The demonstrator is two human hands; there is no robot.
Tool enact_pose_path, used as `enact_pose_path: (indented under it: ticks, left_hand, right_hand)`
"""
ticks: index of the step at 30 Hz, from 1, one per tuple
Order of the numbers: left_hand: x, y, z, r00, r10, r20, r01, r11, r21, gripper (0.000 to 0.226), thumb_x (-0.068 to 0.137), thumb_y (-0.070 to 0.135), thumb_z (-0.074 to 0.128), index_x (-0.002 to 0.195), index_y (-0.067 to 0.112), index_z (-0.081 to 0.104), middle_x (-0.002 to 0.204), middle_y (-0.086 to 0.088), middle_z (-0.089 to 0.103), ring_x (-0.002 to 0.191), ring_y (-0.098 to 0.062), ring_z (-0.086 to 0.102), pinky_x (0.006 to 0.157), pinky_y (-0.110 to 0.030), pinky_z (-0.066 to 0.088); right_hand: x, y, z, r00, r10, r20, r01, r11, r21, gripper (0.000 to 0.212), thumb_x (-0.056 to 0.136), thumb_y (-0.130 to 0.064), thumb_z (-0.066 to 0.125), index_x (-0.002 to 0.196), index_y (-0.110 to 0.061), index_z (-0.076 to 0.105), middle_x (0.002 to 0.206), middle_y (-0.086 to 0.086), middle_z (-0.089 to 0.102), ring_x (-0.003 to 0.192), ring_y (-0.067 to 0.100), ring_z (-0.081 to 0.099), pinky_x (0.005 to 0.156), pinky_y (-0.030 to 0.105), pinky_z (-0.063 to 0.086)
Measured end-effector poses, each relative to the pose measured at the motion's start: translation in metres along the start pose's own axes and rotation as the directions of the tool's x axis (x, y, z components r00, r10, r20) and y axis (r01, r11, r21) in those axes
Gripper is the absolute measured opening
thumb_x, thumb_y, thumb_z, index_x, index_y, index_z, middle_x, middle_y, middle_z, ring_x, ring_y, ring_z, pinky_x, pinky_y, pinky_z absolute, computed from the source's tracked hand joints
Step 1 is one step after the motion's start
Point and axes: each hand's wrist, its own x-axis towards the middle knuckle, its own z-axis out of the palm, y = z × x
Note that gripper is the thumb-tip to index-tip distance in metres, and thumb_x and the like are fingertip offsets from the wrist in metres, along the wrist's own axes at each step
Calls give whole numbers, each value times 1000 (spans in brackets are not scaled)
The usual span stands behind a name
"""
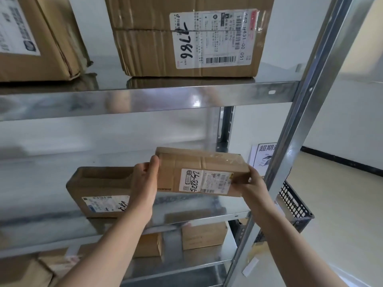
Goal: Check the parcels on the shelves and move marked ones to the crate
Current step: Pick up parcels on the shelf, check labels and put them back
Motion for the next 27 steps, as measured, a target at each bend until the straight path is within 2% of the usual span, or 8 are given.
enact_pose_path:
  ticks: [3,5,7,10,16,19,23,27]
  left_hand:
    - [1,-10,9,997,-34,-66,38,998,59,56,99,61,32,73,12,40,73,-10,41,68,-23,45,68,-34,36]
    - [4,-19,13,991,-62,-122,75,992,103,54,99,60,28,69,15,34,71,-5,35,64,-18,37,70,-35,29]
    - [6,-26,16,984,-118,-132,135,982,131,56,99,63,25,76,15,40,79,-7,43,74,-19,44,77,-37,33]
    - [9,-36,18,966,-227,-127,243,961,132,60,99,65,20,106,15,52,100,-4,53,97,-21,48,86,-36,34]
    - [8,-52,23,954,-274,-122,292,940,175,72,99,66,20,148,20,43,151,-5,46,138,-28,42,110,-44,35]
    - [8,-58,24,954,-283,-98,295,945,144,75,95,71,22,150,23,40,153,-7,44,136,-33,46,111,-55,39]
    - [7,-63,24,961,-263,-87,273,950,151,65,103,58,21,154,21,34,160,-2,35,145,-25,35,114,-41,30]
    - [6,-67,23,965,-255,-65,262,950,169,69,99,66,21,155,26,33,160,0,35,145,-25,35,118,-49,30]
  right_hand:
    - [11,10,4,999,43,9,-42,999,-30,54,87,8,53,124,-30,52,105,-6,67,98,10,63,77,23,51]
    - [17,14,8,999,52,11,-51,997,-51,52,74,-9,54,114,-41,55,107,-7,69,104,15,65,88,34,53]
    - [21,16,13,999,37,34,-35,999,-41,44,69,-12,52,101,-41,57,105,-8,70,101,12,65,81,29,52]
    - [30,22,17,998,28,62,-27,999,-27,49,88,8,53,102,-39,57,108,-5,69,103,12,65,84,31,53]
    - [46,46,26,994,83,71,-83,997,-2,64,76,8,53,133,-20,56,114,1,67,99,13,61,70,16,48]
    - [50,60,32,991,104,78,-106,994,26,72,70,2,55,139,-18,53,121,5,65,112,21,60,79,26,48]
    - [50,69,37,992,110,66,-113,992,46,75,75,6,55,144,-22,48,124,4,63,111,18,57,78,26,46]
    - [52,77,38,993,105,62,-107,993,42,61,82,15,52,133,-21,53,112,-1,65,103,16,59,75,24,45]
